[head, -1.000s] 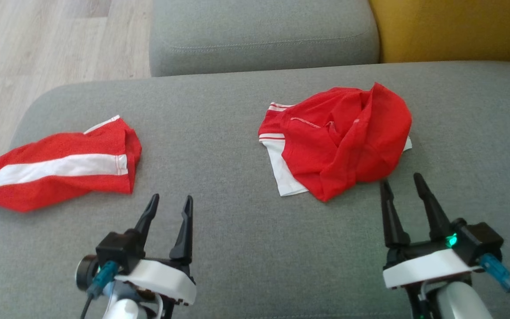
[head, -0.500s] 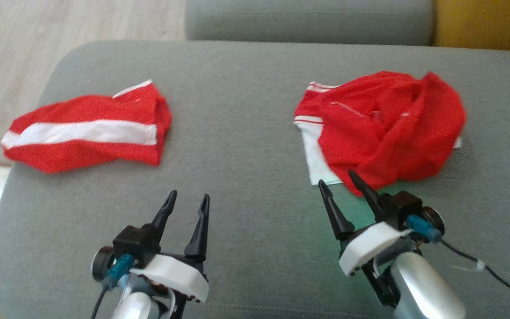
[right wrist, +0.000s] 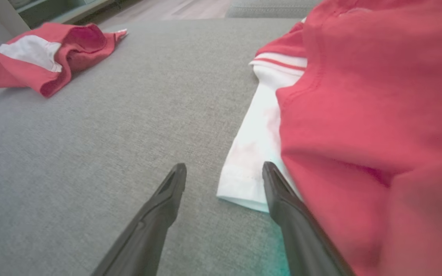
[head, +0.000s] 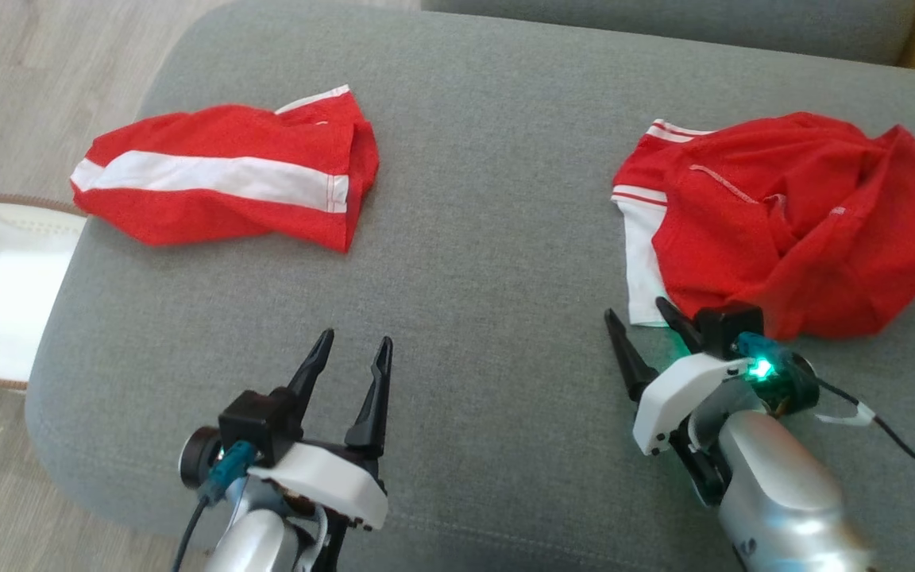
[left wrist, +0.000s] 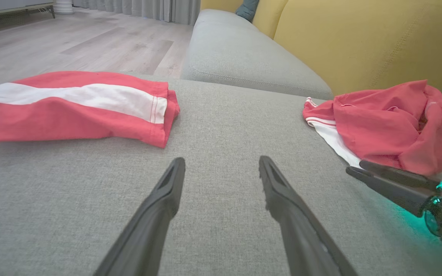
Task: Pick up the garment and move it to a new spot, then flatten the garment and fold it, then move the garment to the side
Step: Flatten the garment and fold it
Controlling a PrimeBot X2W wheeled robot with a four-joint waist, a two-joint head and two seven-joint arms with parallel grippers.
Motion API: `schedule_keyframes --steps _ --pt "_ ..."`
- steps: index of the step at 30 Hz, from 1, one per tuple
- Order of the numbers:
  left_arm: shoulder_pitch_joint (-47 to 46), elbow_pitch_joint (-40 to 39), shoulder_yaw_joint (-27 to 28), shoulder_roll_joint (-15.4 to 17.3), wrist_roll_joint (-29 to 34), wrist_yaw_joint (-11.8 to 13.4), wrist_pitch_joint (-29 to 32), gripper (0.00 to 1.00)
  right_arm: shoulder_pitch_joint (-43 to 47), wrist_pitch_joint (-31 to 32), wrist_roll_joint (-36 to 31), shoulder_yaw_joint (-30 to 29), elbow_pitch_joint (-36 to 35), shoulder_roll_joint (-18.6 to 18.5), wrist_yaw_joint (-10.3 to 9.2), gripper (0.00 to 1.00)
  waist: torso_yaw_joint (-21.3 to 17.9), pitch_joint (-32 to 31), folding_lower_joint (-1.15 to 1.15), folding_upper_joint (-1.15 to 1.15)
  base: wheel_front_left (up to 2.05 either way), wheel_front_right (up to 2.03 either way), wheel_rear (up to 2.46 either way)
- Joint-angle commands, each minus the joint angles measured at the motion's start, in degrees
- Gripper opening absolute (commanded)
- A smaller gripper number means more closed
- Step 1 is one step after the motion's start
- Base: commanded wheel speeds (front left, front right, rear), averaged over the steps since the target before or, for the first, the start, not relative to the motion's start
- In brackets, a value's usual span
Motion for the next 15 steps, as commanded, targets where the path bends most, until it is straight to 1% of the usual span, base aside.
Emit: schedule_keyframes --steps 1,5,6,12,15 --pt "-2.5 -1.6 1.8 -0.3 0.3 -0.3 -0.7 1.00 -2.1 -0.1 -0.5 0.8 -0.1 0.0 -0.04 1.00 0.3 0.3 0.00 0.00 0.00 0.00 0.00" --pt "-2.7 -1.5 1.8 -0.3 0.2 -0.2 -0.7 1.00 -3.4 0.3 -1.0 0.3 3.3 0.0 -0.04 1.00 0.3 0.7 0.00 0.00 0.00 0.00 0.00" --pt "-2.8 -1.5 1.8 -0.3 0.1 -0.1 -0.7 1.00 -3.7 0.6 -1.0 0.5 4.0 0.0 -0.04 0.00 0.3 0.8 0.00 0.00 0.00 0.00 0.00" --pt "-3.1 -1.2 1.7 -0.3 -0.3 0.1 -0.7 1.00 -4.5 -0.7 2.1 3.9 3.6 0.0 -0.04 0.00 -0.6 0.2 0.00 0.00 0.00 0.00 0.00" --pt "-3.1 -1.0 1.6 -0.3 -0.6 0.2 -0.7 1.00 -5.0 -2.7 4.5 6.8 1.4 0.0 -0.04 0.00 -1.2 -0.8 0.00 0.00 0.00 0.00 0.00"
